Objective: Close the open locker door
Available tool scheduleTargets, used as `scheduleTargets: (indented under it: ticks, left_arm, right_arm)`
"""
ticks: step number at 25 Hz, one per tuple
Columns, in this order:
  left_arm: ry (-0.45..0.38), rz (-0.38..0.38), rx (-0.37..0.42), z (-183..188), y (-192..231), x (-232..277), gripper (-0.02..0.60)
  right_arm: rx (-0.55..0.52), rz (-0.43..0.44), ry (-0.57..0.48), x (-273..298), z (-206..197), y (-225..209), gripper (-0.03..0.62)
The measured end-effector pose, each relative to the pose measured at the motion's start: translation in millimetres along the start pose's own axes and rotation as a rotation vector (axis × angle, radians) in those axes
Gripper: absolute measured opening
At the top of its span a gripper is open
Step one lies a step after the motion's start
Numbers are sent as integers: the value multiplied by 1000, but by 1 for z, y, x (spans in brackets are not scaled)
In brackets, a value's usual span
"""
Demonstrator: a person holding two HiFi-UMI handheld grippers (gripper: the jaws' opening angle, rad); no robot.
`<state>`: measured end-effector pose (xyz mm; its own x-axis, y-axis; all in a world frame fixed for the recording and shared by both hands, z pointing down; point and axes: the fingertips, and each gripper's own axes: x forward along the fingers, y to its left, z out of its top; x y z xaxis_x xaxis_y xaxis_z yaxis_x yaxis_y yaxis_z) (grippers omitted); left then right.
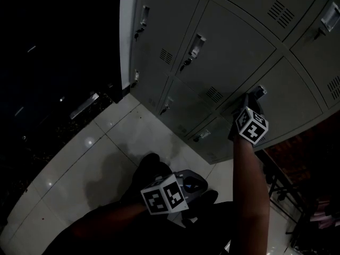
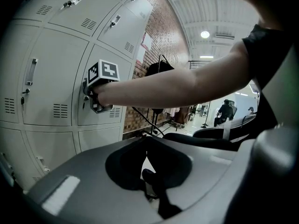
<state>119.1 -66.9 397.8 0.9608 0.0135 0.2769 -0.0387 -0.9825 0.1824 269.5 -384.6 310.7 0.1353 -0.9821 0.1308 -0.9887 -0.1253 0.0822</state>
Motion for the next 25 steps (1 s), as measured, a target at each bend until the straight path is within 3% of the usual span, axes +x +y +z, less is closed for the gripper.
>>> scheduleTargets:
  ticks: [9,14,25]
  left_arm:
    - [9,3,7,1,1,-4,12]
    - [12,1,9,0,1,-5,12]
    - [20,-1,21,-3,0,-6,12]
  right_arm:
    - [-36,26,-13,-24,-1,11,61]
    - [-32,73,-9,-51,-11,14,3]
    - [-10,173,-23,-114,-16,15,3]
